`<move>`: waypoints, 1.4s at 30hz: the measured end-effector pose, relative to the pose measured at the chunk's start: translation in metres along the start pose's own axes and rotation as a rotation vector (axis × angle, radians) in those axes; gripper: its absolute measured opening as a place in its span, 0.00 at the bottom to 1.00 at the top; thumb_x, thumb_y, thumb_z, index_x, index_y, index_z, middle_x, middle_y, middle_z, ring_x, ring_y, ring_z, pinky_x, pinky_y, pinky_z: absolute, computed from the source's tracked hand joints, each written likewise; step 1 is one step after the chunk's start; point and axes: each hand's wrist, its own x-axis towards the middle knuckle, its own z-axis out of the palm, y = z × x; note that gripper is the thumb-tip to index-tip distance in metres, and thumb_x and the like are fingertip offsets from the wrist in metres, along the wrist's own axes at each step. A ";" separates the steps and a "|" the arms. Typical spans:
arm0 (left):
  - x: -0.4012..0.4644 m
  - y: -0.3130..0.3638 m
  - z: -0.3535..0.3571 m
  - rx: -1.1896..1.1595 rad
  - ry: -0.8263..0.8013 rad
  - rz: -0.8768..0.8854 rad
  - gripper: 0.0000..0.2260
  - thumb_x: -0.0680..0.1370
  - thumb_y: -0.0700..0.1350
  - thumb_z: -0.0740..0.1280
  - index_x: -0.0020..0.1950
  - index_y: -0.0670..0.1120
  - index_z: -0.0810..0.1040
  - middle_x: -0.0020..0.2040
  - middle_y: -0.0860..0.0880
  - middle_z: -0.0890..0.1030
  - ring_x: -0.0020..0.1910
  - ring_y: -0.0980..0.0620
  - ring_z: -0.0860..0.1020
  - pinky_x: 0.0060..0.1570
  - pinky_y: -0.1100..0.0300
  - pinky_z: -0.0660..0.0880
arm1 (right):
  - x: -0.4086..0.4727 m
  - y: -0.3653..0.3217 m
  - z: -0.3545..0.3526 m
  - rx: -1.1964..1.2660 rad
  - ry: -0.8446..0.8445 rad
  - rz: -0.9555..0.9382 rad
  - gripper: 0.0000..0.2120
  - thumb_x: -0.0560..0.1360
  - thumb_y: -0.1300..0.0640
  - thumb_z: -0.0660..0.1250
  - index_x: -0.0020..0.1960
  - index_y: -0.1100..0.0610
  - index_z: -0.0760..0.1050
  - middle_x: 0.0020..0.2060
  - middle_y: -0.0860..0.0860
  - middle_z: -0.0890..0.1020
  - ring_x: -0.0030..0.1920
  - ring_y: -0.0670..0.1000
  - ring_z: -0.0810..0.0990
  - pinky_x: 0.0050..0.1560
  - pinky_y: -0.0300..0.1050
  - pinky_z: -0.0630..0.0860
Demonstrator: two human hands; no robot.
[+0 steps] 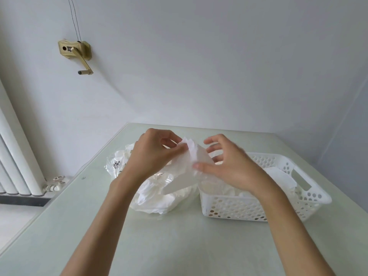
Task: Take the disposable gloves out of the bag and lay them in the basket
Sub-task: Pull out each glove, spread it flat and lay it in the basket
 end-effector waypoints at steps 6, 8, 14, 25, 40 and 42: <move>-0.002 0.005 -0.007 -0.072 -0.129 0.023 0.02 0.73 0.49 0.73 0.44 0.55 0.82 0.35 0.54 0.82 0.31 0.57 0.77 0.33 0.67 0.71 | 0.004 0.013 -0.035 0.360 0.164 -0.003 0.07 0.77 0.62 0.65 0.43 0.53 0.80 0.37 0.50 0.83 0.37 0.44 0.80 0.43 0.36 0.79; -0.005 0.011 0.000 -0.086 -0.214 0.050 0.03 0.74 0.48 0.71 0.46 0.56 0.83 0.33 0.54 0.80 0.29 0.57 0.75 0.31 0.68 0.70 | 0.005 0.017 -0.035 0.504 0.077 0.056 0.09 0.79 0.63 0.61 0.44 0.56 0.77 0.38 0.51 0.81 0.37 0.46 0.80 0.39 0.36 0.78; -0.012 0.018 0.024 -0.122 -0.208 0.013 0.11 0.73 0.54 0.71 0.38 0.48 0.83 0.28 0.52 0.75 0.28 0.55 0.71 0.31 0.65 0.65 | 0.006 0.021 -0.031 0.660 -0.048 0.173 0.24 0.75 0.38 0.61 0.54 0.59 0.76 0.42 0.55 0.80 0.45 0.50 0.80 0.51 0.45 0.75; -0.011 0.015 0.005 -0.171 -0.478 0.009 0.06 0.68 0.55 0.71 0.34 0.55 0.82 0.27 0.57 0.75 0.26 0.59 0.71 0.29 0.71 0.64 | 0.000 0.023 -0.043 0.690 0.007 0.052 0.10 0.68 0.50 0.71 0.44 0.56 0.82 0.37 0.50 0.83 0.39 0.47 0.81 0.39 0.37 0.76; -0.008 0.042 0.066 -0.286 -0.625 0.154 0.12 0.78 0.55 0.63 0.50 0.49 0.81 0.41 0.60 0.78 0.44 0.60 0.77 0.48 0.61 0.76 | -0.032 0.040 -0.093 0.563 0.032 -0.032 0.07 0.69 0.51 0.69 0.46 0.50 0.82 0.37 0.48 0.80 0.40 0.47 0.80 0.39 0.35 0.76; -0.004 0.050 0.083 -0.312 -0.668 0.111 0.09 0.77 0.49 0.68 0.52 0.45 0.78 0.52 0.56 0.81 0.55 0.60 0.79 0.55 0.62 0.76 | -0.037 0.045 -0.103 0.542 0.043 -0.053 0.07 0.71 0.51 0.68 0.46 0.53 0.81 0.38 0.49 0.81 0.40 0.46 0.80 0.39 0.35 0.76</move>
